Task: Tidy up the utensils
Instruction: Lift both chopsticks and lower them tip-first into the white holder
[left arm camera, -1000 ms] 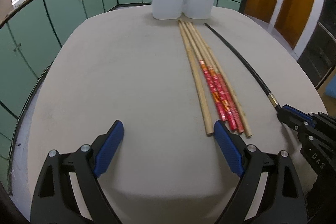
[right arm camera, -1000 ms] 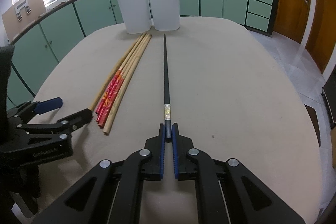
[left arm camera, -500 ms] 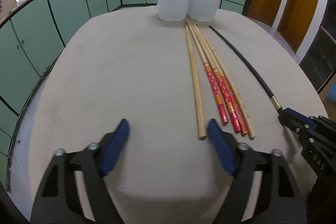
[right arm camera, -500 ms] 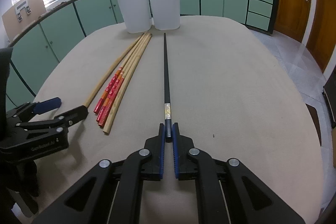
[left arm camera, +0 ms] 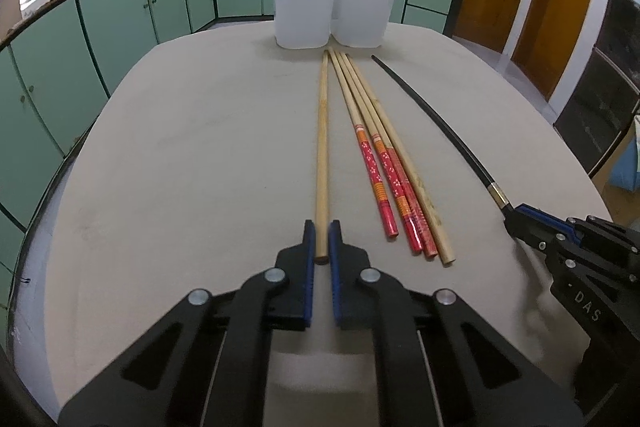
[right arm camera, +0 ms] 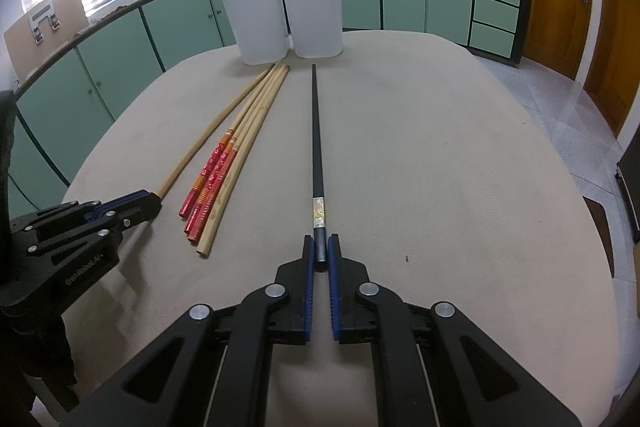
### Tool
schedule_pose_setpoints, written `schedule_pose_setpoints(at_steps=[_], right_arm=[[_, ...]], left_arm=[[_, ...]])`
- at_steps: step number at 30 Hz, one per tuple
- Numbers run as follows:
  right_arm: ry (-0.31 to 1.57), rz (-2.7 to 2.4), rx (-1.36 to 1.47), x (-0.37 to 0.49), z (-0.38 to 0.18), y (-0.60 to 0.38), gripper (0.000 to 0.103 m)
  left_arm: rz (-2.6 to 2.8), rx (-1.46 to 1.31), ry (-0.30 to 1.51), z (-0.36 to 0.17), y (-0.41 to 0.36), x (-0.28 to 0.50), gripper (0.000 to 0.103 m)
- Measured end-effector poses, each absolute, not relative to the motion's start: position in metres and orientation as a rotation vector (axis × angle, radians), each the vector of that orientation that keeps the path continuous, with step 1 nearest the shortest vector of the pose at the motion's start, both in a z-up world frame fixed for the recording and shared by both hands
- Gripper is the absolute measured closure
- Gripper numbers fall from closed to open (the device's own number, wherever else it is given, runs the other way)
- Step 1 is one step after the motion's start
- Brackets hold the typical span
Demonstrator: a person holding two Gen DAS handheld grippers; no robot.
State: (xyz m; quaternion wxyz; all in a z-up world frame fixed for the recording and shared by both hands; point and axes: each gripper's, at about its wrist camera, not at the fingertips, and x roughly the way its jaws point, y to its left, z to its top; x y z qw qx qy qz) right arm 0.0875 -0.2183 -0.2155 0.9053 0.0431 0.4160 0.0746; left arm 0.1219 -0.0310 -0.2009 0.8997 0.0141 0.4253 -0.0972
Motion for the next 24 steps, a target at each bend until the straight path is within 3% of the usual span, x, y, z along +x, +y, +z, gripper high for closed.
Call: schedule_pose_setpoints(at_steps=[12, 24], right_arm=[[0.818, 0.160, 0.109, 0.083, -0.197, -0.224, 0.097], [0.685, 0.172, 0.115, 0.082, -0.132, -0.236, 0.097]], left_arm=[[-0.204, 0.031, 0.788, -0.162, -0.023, 0.109, 0.097], [-0.224, 0.011, 0.636, -0.094, -0.015, 0.107, 0.097]])
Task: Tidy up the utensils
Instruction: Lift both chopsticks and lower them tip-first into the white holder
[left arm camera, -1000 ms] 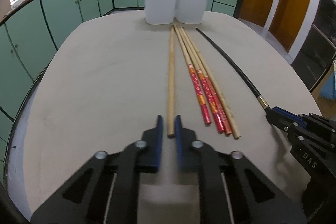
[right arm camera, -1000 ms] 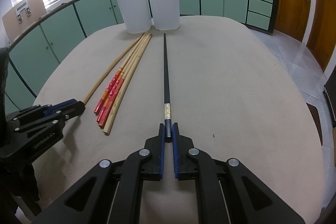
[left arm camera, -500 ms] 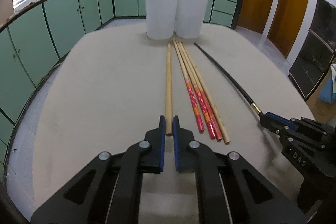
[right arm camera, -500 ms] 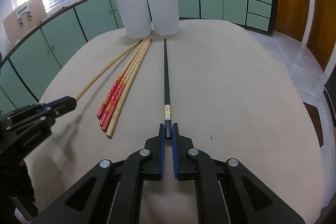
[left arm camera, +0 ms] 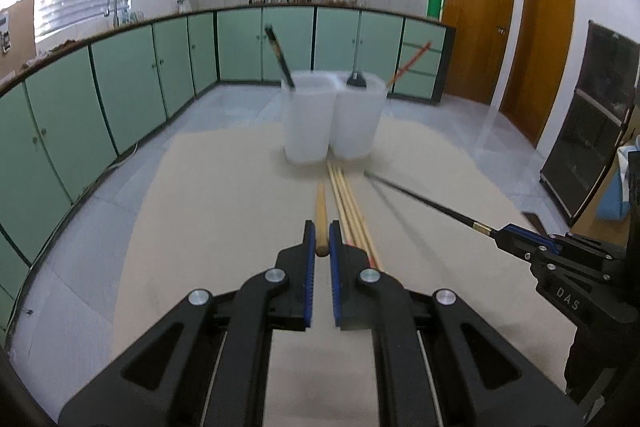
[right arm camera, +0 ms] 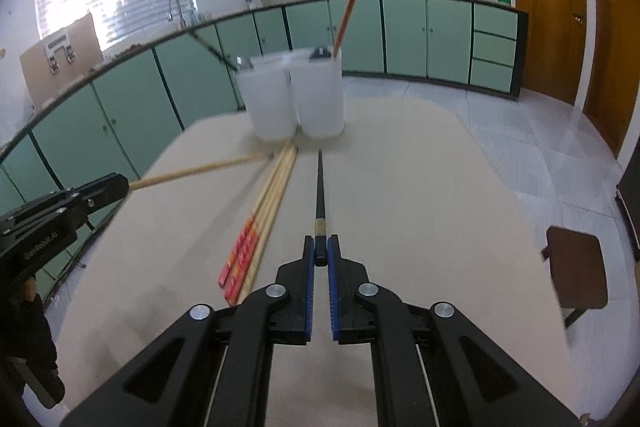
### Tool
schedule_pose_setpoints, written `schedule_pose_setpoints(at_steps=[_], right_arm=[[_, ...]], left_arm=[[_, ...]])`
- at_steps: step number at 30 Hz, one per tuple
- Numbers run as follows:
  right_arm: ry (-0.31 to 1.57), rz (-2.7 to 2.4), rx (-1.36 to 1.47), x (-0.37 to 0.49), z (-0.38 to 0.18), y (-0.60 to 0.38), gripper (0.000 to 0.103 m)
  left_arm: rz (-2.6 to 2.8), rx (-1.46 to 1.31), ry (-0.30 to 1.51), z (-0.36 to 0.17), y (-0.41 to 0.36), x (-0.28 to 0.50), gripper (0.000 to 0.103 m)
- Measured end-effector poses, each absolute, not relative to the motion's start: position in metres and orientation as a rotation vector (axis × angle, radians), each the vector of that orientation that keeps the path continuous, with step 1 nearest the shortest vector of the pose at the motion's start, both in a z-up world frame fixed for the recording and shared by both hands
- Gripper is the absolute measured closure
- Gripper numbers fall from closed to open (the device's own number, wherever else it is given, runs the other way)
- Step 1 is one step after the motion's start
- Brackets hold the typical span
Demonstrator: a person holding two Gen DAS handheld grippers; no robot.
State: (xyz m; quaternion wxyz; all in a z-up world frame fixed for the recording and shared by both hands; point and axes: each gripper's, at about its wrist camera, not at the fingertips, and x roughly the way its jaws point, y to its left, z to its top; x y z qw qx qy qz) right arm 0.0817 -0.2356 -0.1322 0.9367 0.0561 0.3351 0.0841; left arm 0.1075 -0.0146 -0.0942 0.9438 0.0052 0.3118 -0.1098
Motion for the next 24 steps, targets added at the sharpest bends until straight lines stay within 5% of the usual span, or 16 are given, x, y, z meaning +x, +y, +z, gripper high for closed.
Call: schedule_pose_setpoints(at_steps=[24], right_arm=[[0.558, 0.282, 0.060, 0.154, -0.012, -0.243, 0.097]], left_arm=[[-0.299, -0.010, 0.470, -0.003, -0.021, 0.155, 0.097]])
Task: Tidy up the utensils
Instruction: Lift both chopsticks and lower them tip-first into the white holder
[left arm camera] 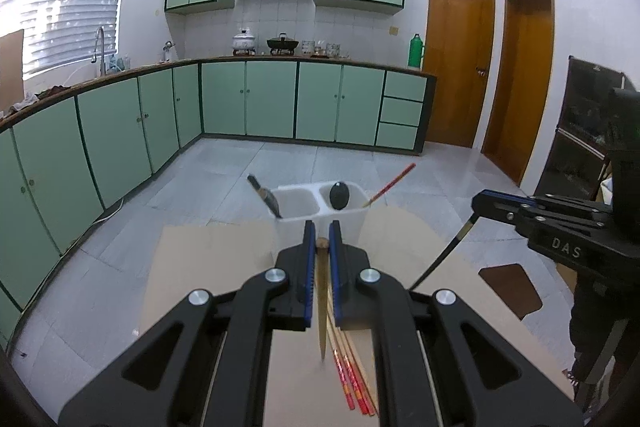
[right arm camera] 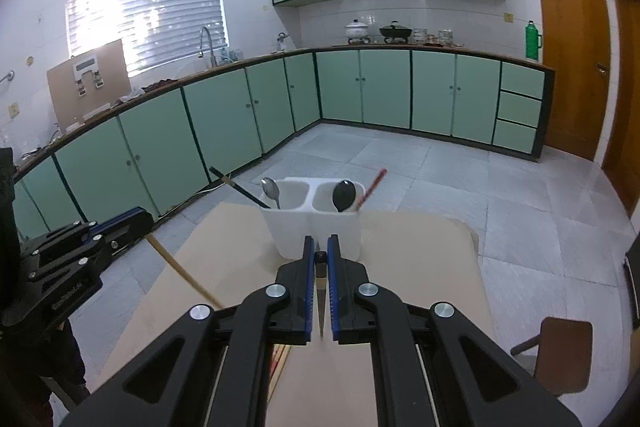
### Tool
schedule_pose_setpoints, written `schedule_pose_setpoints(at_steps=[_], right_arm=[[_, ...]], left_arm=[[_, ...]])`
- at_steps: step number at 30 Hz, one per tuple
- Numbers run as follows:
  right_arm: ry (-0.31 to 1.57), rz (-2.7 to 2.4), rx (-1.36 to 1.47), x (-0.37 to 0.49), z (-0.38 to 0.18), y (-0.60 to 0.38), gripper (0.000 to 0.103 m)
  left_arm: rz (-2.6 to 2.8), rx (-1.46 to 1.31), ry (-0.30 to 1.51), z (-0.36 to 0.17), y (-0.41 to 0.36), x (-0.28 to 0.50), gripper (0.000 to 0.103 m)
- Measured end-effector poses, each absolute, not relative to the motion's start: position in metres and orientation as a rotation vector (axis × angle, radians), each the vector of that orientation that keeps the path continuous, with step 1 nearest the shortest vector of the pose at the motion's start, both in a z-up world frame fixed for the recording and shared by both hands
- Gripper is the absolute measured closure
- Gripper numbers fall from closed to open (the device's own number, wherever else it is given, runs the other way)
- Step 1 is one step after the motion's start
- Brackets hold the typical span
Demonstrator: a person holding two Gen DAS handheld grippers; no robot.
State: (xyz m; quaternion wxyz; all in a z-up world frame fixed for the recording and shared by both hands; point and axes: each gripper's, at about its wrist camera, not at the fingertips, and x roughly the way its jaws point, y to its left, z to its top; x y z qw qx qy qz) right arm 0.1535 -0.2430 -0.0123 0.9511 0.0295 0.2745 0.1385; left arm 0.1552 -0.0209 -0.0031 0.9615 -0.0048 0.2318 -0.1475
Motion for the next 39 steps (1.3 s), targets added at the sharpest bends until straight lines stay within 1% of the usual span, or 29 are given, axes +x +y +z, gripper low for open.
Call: schedule_pose_setpoints(at_steps=[10, 18, 22, 26, 30, 39], right_arm=[[0.476, 0.342, 0.056, 0.174, 0.047, -0.250, 0.097], [0.341, 0.326, 0.059, 0.217, 0.108, -0.246, 0.097], [0.310, 0.309, 0.067, 0.248, 0.123, -0.244, 0.097], [0.309, 0.284, 0.064, 0.276, 0.118, -0.243, 0.097], [0.348, 0.268, 0.072, 0.304, 0.095, -0.239, 0.097], [0.465, 0.260, 0.054, 0.332, 0.043, -0.233, 0.097]], left_arm=[[-0.342, -0.013, 0.402, 0.029, -0.027, 0.167, 0.097], [-0.337, -0.001, 0.277, 0.083, -0.044, 0.209, 0.097], [-0.326, -0.002, 0.238, 0.100, -0.052, 0.238, 0.097], [-0.304, 0.001, 0.229, 0.098, -0.061, 0.271, 0.097], [-0.271, 0.025, 0.238, 0.080, -0.067, 0.298, 0.097], [-0.265, 0.018, 0.384, 0.026, -0.063, 0.341, 0.096]])
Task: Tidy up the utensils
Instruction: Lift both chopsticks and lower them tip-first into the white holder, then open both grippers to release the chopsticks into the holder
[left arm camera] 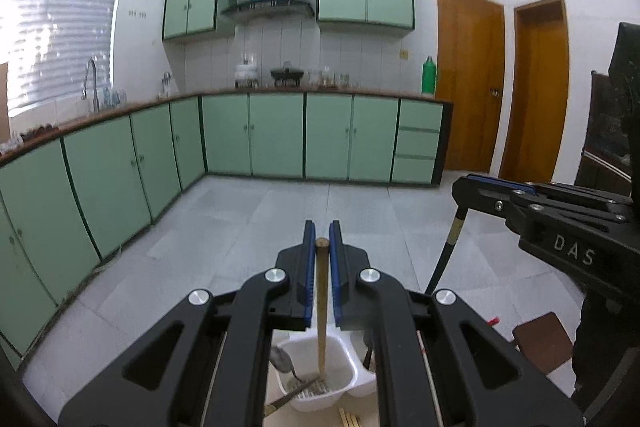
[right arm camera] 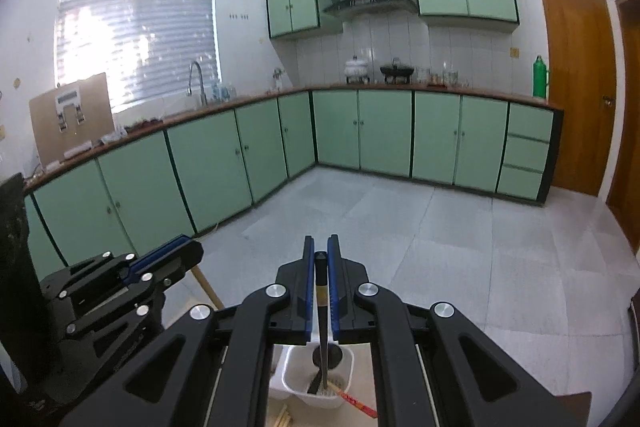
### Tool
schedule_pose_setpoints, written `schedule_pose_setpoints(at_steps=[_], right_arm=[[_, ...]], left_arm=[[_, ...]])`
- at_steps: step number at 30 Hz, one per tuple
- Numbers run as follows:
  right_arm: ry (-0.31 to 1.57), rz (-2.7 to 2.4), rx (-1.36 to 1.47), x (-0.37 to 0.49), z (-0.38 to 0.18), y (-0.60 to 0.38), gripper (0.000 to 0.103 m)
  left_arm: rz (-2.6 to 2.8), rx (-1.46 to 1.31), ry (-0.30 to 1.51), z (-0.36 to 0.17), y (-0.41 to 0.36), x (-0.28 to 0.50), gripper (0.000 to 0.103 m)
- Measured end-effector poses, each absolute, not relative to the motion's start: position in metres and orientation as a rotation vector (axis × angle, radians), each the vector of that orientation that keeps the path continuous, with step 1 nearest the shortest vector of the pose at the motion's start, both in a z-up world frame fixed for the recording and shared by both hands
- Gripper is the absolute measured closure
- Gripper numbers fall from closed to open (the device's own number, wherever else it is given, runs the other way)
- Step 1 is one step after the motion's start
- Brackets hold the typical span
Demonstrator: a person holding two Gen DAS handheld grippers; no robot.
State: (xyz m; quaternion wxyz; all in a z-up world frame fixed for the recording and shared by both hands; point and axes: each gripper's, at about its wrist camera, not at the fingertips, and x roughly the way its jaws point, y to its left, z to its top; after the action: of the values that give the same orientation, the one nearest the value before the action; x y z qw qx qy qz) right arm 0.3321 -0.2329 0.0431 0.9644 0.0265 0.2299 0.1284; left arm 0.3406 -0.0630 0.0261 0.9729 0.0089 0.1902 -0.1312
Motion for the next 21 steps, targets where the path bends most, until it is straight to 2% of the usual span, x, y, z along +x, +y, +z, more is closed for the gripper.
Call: schedule_pose_setpoints(at_steps=[3, 8, 10, 21], right_arm=[[0.503, 0.256, 0.064, 0.334, 0.029, -0.239, 0.094], [0.495, 0.232, 0.098, 0.320, 0.029, -0.256, 0.079], [0.476, 0.213, 0.107, 0.308, 0.031, -0.264, 0.061], [0.401, 0.153, 0.116, 0.213, 0.021, -0.286, 0.023]], left_arm=[[-0.264, 0.025, 0.406, 0.018, -0.059, 0.342, 0.095], [-0.259, 0.031, 0.403, 0.020, -0.051, 0.327, 0.083], [-0.257, 0.032, 0.394, 0.023, -0.047, 0.320, 0.073], [-0.232, -0.001, 0.374, 0.013, -0.022, 0.232, 0.036]])
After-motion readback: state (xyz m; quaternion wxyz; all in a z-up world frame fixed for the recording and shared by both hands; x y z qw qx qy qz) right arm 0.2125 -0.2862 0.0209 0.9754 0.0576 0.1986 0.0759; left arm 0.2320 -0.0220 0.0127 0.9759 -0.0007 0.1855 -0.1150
